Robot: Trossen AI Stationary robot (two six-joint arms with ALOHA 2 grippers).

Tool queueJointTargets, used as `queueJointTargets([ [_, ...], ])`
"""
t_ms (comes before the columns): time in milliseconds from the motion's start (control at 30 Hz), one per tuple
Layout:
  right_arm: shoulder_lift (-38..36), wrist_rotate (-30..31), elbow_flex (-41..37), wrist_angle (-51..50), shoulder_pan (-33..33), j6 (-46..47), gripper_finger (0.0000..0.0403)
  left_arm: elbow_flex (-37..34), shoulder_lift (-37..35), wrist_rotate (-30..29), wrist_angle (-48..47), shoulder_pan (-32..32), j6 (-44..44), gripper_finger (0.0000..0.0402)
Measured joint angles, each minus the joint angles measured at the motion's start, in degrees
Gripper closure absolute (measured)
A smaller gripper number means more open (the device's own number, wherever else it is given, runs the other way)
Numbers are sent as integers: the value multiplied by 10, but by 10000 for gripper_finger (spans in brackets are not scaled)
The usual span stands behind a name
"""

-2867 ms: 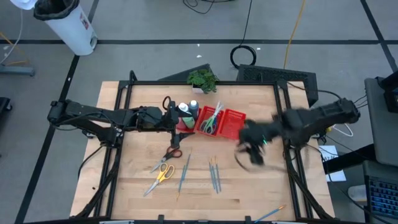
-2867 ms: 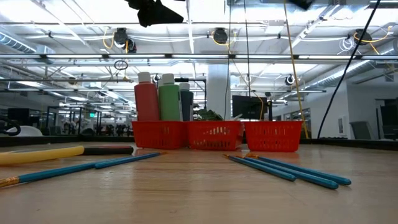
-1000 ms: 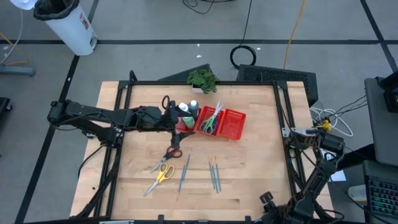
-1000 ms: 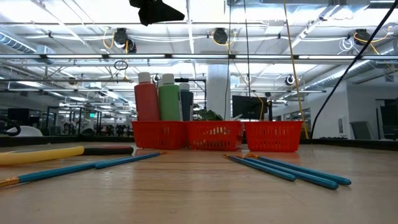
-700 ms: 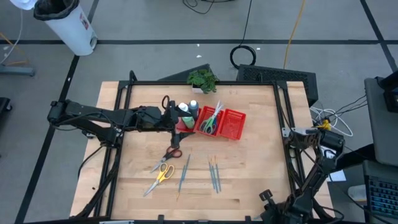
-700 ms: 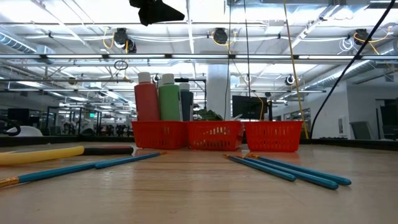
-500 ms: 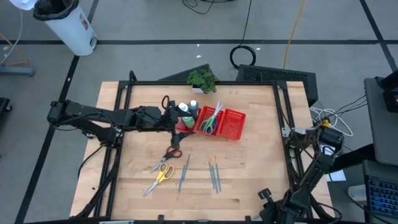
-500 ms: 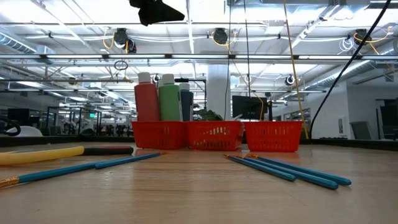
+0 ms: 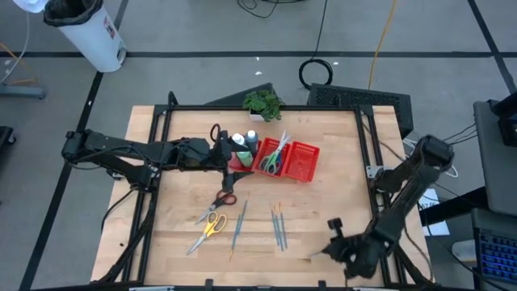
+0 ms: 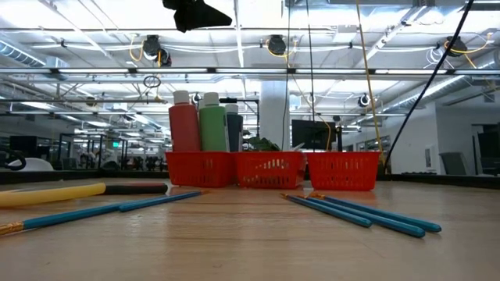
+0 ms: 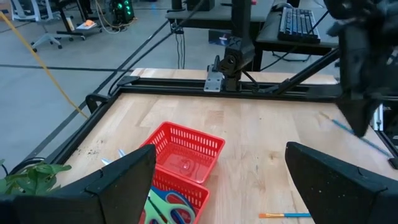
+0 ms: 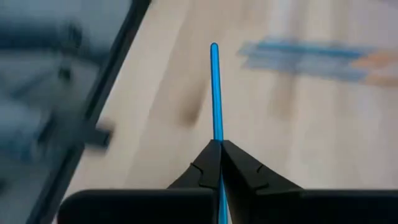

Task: Pick & Place Paint Supplies
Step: Put the blue paint brush into the right red bin

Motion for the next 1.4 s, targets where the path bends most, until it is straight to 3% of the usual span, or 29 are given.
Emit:
queueJointTargets([
  [100, -35, 35, -43, 69, -27, -23, 402, 0, 0, 0, 0, 0, 0, 36],
  [167, -60, 40, -71, 173, -49, -48, 402, 0, 0, 0, 0, 0, 0, 36],
  [400, -90, 24, -234, 524, -154, -122, 402, 0, 0, 0, 0, 0, 0, 36],
  [500, -94, 12, -286, 631, -197, -128, 402, 0, 0, 0, 0, 0, 0, 36],
  [700, -94, 3, -350, 722, -267, -157, 403, 0, 0, 0, 0, 0, 0, 36],
  [900, -94, -26, -366, 796, -276, -192, 392, 0, 0, 0, 0, 0, 0, 36],
  [1000, -94, -58, -366, 823, -270, -203, 364, 0, 0, 0, 0, 0, 0, 36],
  [1233, -94, -72, -366, 840, -240, -202, 271, 0, 0, 0, 0, 0, 0, 36],
  [1400, -94, -72, -358, 836, -204, -205, 229, 0, 0, 0, 0, 0, 0, 36],
])
